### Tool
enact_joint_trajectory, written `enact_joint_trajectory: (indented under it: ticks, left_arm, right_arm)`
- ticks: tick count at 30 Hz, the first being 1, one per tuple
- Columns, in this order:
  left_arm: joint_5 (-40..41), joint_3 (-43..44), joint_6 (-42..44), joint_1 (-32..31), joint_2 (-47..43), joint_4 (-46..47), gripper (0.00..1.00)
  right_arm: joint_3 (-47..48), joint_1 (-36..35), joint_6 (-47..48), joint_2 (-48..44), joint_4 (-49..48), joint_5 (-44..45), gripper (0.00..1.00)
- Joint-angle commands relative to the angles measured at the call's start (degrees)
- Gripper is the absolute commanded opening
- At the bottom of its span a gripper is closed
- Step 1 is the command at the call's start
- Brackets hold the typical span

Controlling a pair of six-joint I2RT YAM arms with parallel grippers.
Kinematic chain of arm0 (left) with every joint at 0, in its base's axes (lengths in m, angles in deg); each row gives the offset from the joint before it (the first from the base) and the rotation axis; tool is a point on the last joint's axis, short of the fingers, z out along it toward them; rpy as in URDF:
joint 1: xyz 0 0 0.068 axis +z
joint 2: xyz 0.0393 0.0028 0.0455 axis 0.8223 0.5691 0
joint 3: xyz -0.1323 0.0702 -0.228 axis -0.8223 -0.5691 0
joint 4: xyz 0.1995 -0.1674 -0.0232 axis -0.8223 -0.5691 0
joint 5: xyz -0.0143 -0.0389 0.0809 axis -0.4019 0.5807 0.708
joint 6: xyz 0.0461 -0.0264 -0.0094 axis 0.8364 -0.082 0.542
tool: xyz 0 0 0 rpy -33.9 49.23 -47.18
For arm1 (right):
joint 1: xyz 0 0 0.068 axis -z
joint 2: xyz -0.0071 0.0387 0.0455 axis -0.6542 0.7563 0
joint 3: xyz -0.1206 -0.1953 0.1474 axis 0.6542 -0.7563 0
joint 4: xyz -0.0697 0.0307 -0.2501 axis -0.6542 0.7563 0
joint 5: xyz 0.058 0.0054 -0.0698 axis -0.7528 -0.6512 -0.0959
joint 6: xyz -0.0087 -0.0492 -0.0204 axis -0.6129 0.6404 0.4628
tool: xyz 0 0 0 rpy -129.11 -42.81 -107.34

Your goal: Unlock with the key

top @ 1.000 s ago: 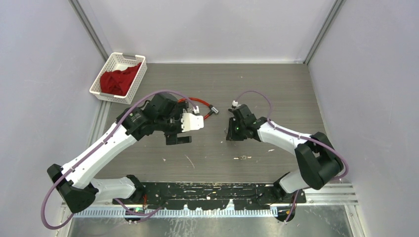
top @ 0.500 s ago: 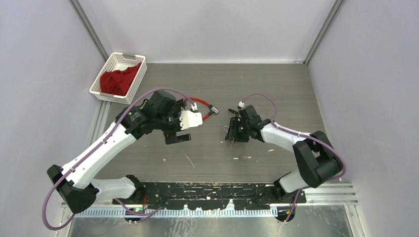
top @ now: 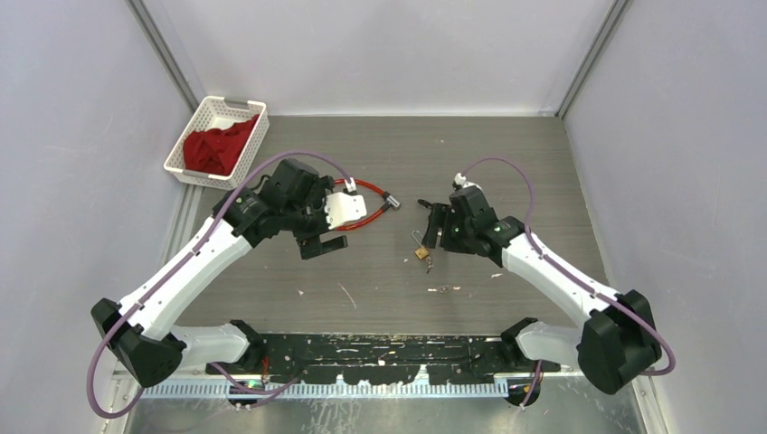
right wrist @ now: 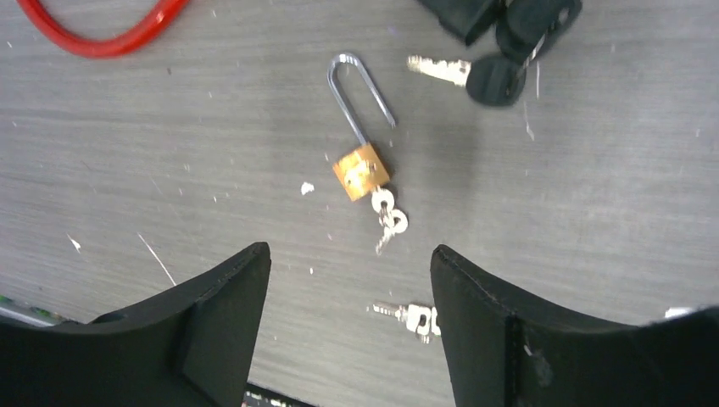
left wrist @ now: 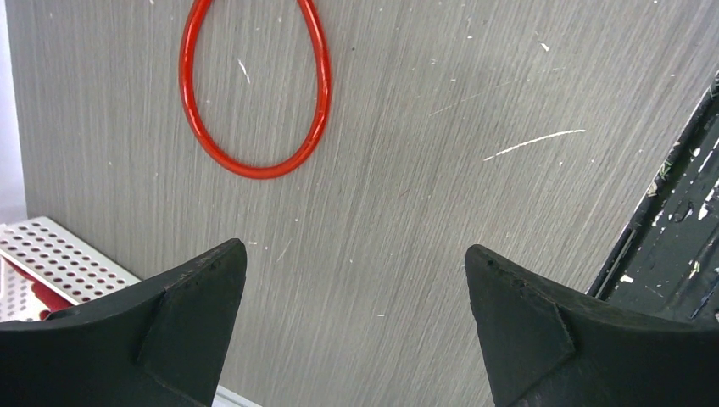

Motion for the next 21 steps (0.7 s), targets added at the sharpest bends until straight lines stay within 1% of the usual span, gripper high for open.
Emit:
enact_joint_trajectory:
  ticks: [1,5,8,12,15,16,18,20,21]
  left_arm:
    - [-1.32,2.21,-2.08,1.72,0.28,0.84,0.99]
    - [-2.87,1.49,-2.80,1.91,0.52,0.93,0.99]
    - [-4.28,1.12,-3.13,1.92,0.40,0.34,0.99]
    - [-4.23,1.09,-2.97,1.88,0.27,-0.02,0.99]
    - [-4.23,1.00,-2.89,1.91,-0.20,-0.05,0.99]
    - [-4.38,0.63,-3.07,1.86,-0.60,0.21,0.99]
    - [-4.37,0.60,-3.18,1.88,-0.61,0.18,1.00]
    - [-4.38,0.71,-3.27,1.87,-0.52,0.16,0.99]
    - [-4.34,0.66,-3.28,1.87,-0.52,0.10,0.99]
  right_arm:
    - [-3.43,-3.88,-5.54,-3.31,8.84,3.65,0.73]
    - [-5.07,-8.03,-9.13,-5.21,12.80,6.54,0.72]
    - [-6.05,-9.70,-11.03,-6.11,12.32,7.07,0.71]
    - [-7.97,-10.01,-12.20,-4.09,9.96,7.81,0.69]
    - [-10.02,-10.01,-13.08,-2.76,7.32,7.59,0.61]
    - [-10.69,-10.06,-13.26,-1.53,5.82,8.32,0.56]
    - [-10.76,-10.07,-13.13,-0.86,5.10,8.64,0.52]
    - [-10.71,-10.06,-13.06,-0.46,4.64,8.58,0.44]
    - [-10.80,-10.04,-13.08,-0.26,4.44,8.56,0.42]
